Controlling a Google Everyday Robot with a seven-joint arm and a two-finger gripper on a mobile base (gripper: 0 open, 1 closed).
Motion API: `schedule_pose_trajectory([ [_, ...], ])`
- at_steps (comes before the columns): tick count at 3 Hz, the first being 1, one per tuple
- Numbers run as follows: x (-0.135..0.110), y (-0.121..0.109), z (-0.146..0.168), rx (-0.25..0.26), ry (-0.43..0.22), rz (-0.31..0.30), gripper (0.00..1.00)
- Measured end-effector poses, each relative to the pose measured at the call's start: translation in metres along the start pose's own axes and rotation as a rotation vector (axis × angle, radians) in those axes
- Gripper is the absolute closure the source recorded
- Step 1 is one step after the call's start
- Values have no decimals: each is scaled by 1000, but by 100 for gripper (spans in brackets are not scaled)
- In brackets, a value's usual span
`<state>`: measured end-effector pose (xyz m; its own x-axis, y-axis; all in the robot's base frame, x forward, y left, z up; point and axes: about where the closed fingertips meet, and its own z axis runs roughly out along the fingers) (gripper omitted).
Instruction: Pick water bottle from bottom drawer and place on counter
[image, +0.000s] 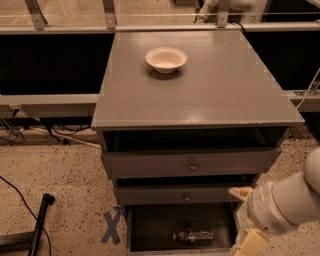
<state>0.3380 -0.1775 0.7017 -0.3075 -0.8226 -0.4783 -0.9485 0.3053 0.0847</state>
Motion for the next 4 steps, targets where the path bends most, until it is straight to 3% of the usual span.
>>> schedule_pose_trajectory([
  [1,26,2,27,16,-141,83,0],
  [2,26,2,27,18,-141,83,0],
  [3,31,-13,50,15,-187,108,0],
  [4,53,-17,111,-2,-191,86,0],
])
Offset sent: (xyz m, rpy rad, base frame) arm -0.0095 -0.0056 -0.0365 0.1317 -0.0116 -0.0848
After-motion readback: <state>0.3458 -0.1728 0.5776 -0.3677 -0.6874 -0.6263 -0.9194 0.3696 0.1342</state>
